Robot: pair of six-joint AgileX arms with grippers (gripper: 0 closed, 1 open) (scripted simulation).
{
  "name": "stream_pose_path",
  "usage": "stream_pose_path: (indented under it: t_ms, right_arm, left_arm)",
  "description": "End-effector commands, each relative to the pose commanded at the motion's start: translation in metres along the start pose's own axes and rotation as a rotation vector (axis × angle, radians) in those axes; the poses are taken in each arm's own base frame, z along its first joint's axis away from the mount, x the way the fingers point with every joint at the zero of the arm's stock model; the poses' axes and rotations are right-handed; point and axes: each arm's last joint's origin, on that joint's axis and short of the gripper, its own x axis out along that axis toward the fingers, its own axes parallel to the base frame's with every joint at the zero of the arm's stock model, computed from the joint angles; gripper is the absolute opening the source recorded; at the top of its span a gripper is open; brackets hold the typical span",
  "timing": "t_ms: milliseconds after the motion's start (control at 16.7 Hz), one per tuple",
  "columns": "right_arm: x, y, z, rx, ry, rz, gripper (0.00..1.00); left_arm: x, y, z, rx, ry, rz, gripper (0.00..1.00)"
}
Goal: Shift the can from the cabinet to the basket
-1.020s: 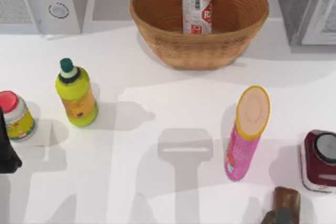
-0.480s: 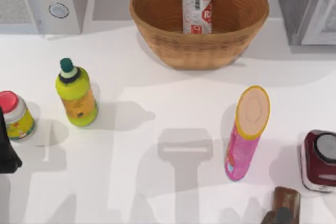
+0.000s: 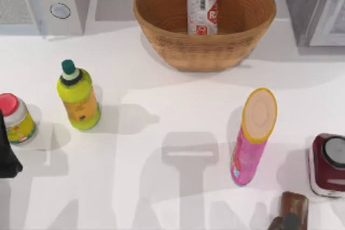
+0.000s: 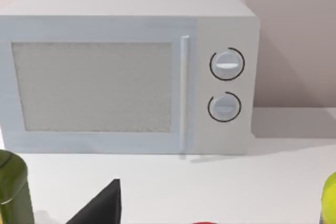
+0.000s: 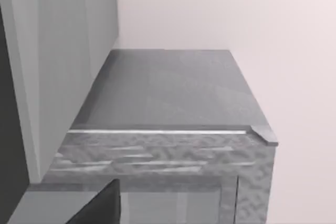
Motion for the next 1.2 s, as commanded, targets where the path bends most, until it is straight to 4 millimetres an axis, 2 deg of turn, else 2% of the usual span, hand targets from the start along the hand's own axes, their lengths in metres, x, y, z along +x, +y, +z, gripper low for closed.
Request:
stream_pose_path:
  t_ms: [180,300,420,600,720,900,1020,1200]
  right_arm:
    - [0.026,0.022,0.003,-0.004,-0.006,0.0,1.0]
    - [0.049,0.046,0.004,-0.003,-0.009,0.0,1.0]
    - [0.07,0.079,0.005,0.0,-0.01,0.0,1.0]
    - [0.091,0.139,0.005,0.005,-0.008,0.0,1.0]
    - [0.095,0.182,0.004,0.007,-0.006,0.0,1.0]
    - [0.087,0.238,0.002,0.008,-0.001,0.0,1.0]
    - [0.077,0.265,0.001,0.007,0.001,-0.001,1.0]
    - [0.064,0.287,-0.001,0.006,0.004,-0.001,1.0]
  left_arm:
    - [0.0,0.0,0.0,0.0,0.0,0.0,1.0]
    - [0.0,0.0,0.0,0.0,0.0,0.0,1.0]
    - [0.0,0.0,0.0,0.0,0.0,0.0,1.0]
    - [0.0,0.0,0.0,0.0,0.0,0.0,1.0]
    - [0.0,0.0,0.0,0.0,0.0,0.0,1.0]
    - [0.0,0.0,0.0,0.0,0.0,0.0,1.0]
    - [0.0,0.0,0.0,0.0,0.0,0.0,1.0]
    - [0.0,0.0,0.0,0.0,0.0,0.0,1.0]
